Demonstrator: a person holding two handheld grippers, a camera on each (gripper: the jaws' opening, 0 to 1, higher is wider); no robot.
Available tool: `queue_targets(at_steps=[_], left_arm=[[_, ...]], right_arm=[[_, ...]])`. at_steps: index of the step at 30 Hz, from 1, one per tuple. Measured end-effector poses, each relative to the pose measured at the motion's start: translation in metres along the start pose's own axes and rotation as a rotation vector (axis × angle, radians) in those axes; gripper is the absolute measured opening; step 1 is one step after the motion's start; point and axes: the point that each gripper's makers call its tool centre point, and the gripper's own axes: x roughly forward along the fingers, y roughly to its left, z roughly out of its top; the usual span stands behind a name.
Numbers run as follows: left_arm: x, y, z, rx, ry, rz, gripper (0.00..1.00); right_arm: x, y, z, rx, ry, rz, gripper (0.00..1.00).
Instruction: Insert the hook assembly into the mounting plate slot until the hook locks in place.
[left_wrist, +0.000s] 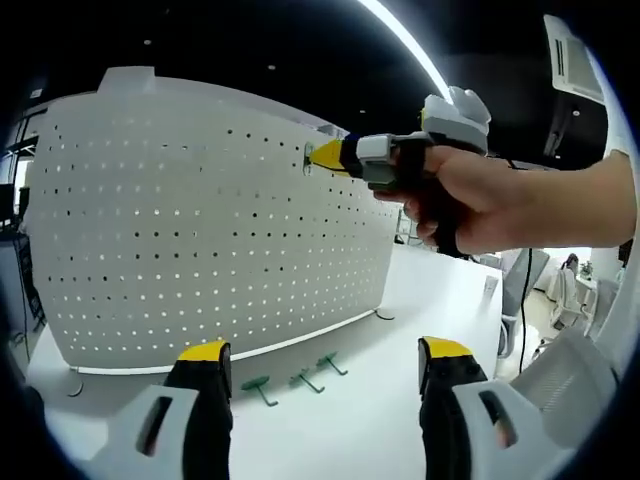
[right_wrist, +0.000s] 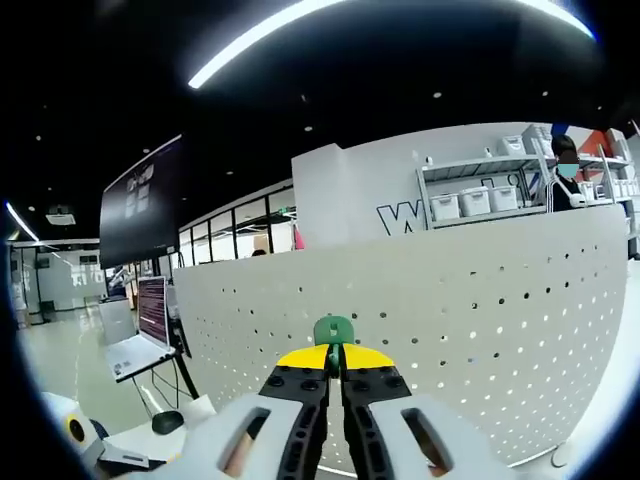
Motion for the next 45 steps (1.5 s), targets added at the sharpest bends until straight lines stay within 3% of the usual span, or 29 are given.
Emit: queue_targets(at_steps=[18,26,36,45], left_arm=[[-0.004,-0.001,-0.012,-0.02,0.008,-0.004,0.77],[-0.005,-0.001,-0.016,-0.043,0.004,-0.005,0.76],[-0.004,-0.005,-0.018,-0.061,0.001,-0.013,0.75],[-0.006,0.001,-0.021,-0.087,0.002,-0.001,0.75]], right_arm=[[0.033,0.007,0.01,-0.054,-0.043,-0.033,0.0],[0.043,0.001,0.012,-0.058,-0.046,-0.06,0.0],[0.051,0.01,0.016,-0.095,-0.055,-0.037,0.0],[0.058,0.009,0.015,-0.077,-0.055,-0.035,0.0]])
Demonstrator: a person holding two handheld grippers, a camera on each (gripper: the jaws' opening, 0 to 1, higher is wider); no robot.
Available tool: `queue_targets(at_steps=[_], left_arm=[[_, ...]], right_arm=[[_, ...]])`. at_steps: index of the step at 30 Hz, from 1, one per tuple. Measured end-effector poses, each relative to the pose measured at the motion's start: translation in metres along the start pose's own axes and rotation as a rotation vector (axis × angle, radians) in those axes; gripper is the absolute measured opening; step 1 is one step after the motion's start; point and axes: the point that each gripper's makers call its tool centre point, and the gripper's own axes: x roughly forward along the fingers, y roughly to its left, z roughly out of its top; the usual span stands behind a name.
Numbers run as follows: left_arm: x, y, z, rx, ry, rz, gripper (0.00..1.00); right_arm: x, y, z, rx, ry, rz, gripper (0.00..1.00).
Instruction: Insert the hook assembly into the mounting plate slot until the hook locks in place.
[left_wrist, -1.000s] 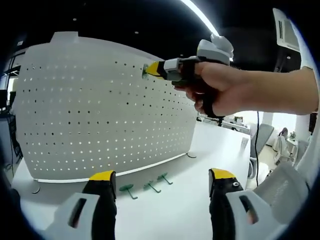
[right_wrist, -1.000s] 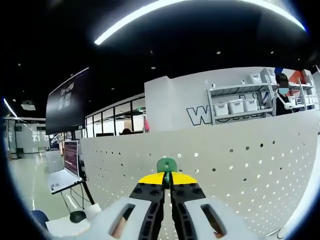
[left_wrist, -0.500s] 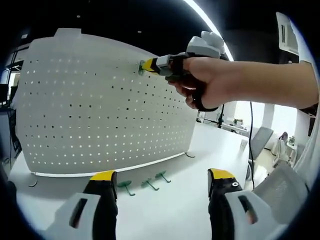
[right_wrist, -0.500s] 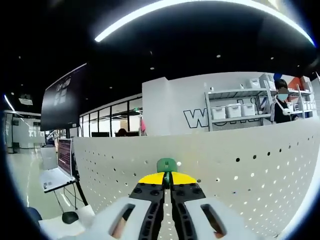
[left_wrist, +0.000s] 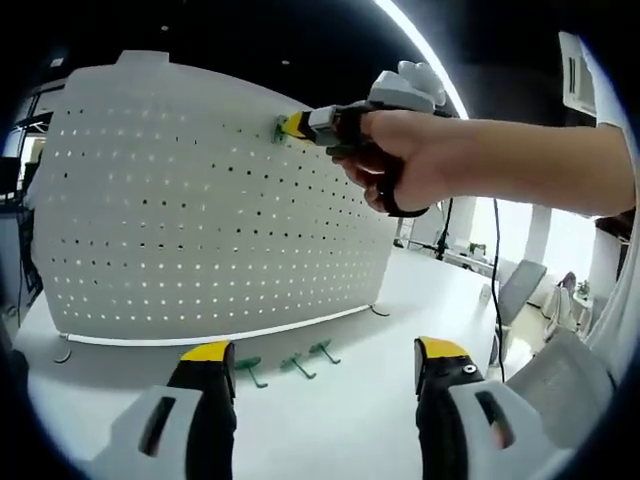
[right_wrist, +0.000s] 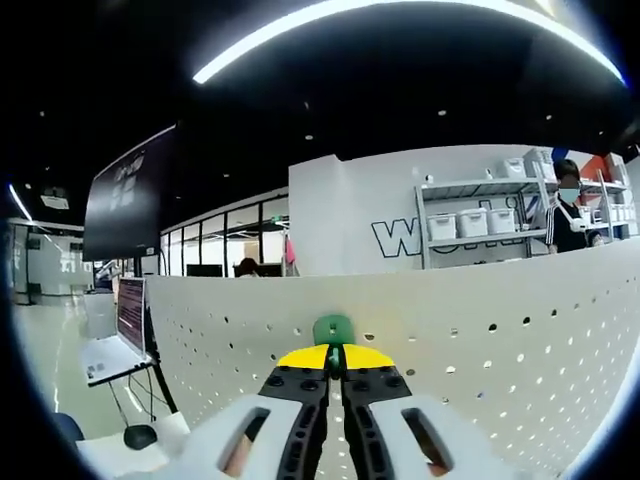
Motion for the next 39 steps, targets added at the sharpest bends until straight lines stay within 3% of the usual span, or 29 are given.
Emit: queue_targets(at_steps=[16,28,34,39], left_arm=[[-0.001,0.002,0.0,-0.002,0.005,0.001,0.73],[-0.002,0.001,-0.006,-0.01,0.012,-0.007,0.73],[-0.002,0.003,-0.002,-0.013,0.001,0.002,0.72],[-0.003,0.003,-0.003,-0.019,-0.003,0.008,0.72]], right_arm=[[0.003,0.0,-0.007,0.007,0.002,-0.054,0.01],[0.009,-0.001,-0.007,-0.017,0.009,-0.185,0.01],[0.011,-0.003,-0.009,0.024,0.014,-0.268,0.01],[0.01,-0.005,-0.01,0.05,0.003,-0.284,0.01]])
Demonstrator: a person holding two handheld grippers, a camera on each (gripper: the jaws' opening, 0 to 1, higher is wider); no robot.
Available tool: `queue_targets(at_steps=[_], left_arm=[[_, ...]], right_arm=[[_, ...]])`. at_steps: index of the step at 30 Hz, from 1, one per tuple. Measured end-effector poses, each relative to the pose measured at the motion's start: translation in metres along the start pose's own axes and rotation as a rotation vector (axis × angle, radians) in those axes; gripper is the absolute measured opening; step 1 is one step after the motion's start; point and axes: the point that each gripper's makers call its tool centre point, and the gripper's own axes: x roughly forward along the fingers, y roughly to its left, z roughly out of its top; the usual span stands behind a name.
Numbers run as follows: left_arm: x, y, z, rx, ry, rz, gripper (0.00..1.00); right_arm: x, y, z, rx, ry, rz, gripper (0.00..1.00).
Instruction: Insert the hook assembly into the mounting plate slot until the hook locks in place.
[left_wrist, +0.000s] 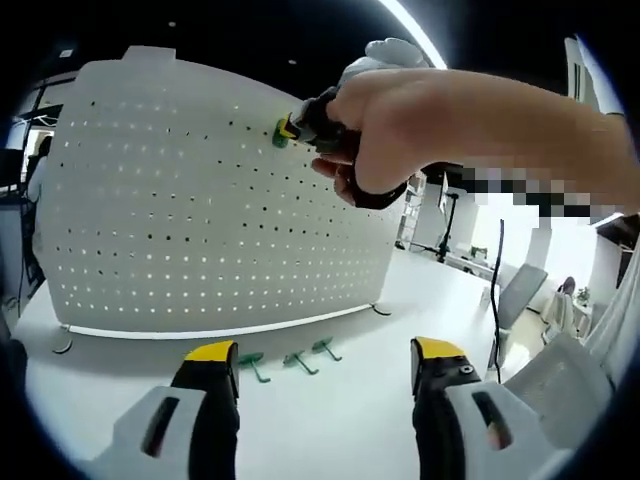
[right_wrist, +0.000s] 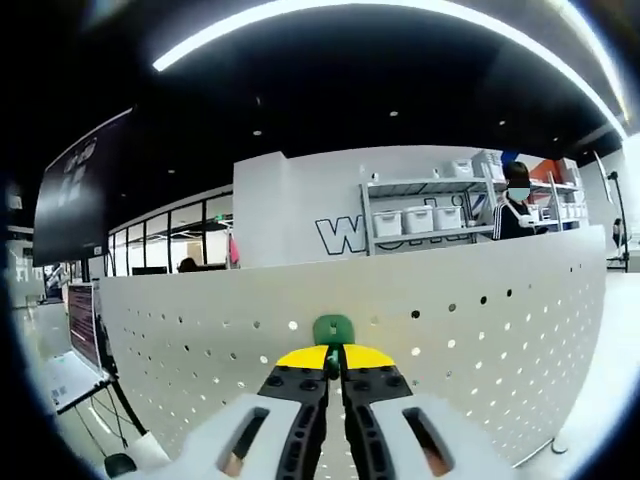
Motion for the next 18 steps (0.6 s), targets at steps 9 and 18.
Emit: queue_targets(at_steps=[9,18], left_arm=[[0.0007,-0.0024,0.0008,0.002,0.003,-0.003,0.72],[-0.0005,-0.0004,0.0008,0.006,0.005,0.002,0.72]], right_arm=[[-0.0013,0.0003,0.0002,-0.008,0.002,0.005,0.01],[-0.0068,0.0031,0.0006,0.014,0.0,0.051,0.05]])
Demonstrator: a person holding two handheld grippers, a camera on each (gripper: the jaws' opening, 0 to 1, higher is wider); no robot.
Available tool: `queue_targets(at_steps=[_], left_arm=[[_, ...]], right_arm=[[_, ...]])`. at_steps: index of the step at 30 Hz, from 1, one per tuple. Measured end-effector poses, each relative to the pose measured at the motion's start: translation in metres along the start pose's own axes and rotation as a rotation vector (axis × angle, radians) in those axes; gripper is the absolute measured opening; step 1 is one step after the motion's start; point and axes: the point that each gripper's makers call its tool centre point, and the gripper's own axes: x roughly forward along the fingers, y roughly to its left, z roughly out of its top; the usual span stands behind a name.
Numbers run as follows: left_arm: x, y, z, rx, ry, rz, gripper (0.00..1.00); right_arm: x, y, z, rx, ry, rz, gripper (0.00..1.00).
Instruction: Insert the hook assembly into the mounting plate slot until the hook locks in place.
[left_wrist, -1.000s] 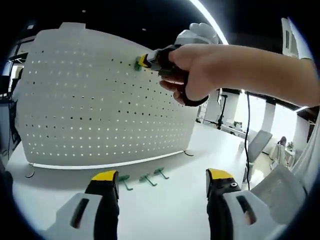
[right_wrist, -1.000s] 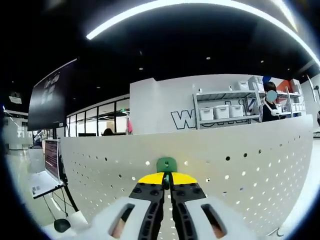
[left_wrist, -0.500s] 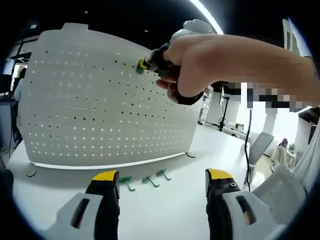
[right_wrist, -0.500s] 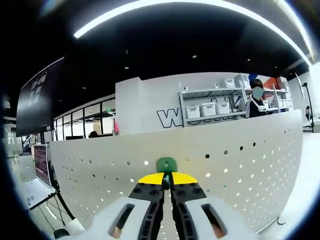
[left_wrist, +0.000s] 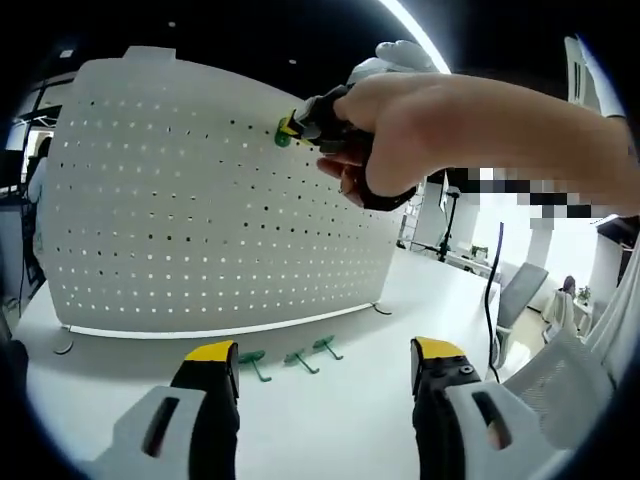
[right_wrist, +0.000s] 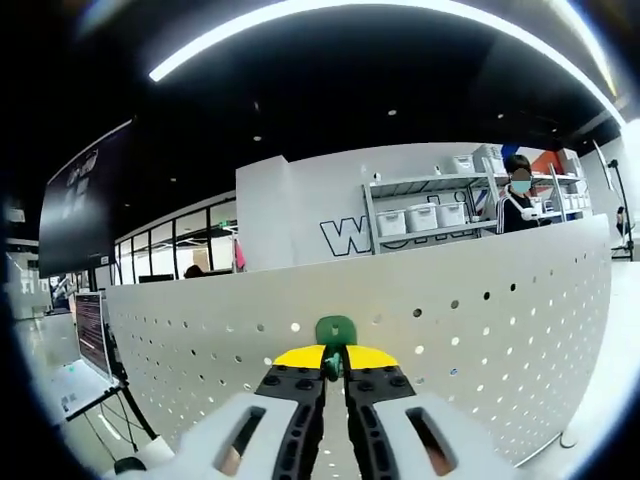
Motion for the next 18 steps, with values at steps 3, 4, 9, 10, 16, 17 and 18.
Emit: queue_targets(at_steps=[3,4,9,10,16,17,18], left_arm=[[0.0,0.002,-0.002,0.001,0.006,0.002,0.72],[0.0,0.002,-0.002,0.0,0.006,0.003,0.72],[-0.002,0.008,-0.002,-0.001,0.009,0.015,0.72],[-0.003,0.009,-0.002,-0.001,0.009,0.018,0.72],[-0.001,0.009,-0.005,0.0,0.017,0.018,0.72],[-0.001,0.008,-0.005,0.0,0.017,0.017,0.72],[-0.001,0.008,-0.005,0.0,0.018,0.017,0.72]], right_arm=[[0.0,0.004,0.0,-0.003,0.008,0.029,0.09],[0.0,0.006,0.0,0.001,0.009,0.037,0.11],[-0.004,0.017,0.0,-0.035,0.003,0.094,0.24],[-0.005,0.019,0.002,-0.051,-0.007,0.108,0.27],[-0.008,0.022,-0.001,-0.072,0.012,0.154,0.37],[-0.008,0.022,-0.001,-0.071,0.014,0.159,0.4],[-0.009,0.022,-0.002,-0.071,0.017,0.168,0.42]])
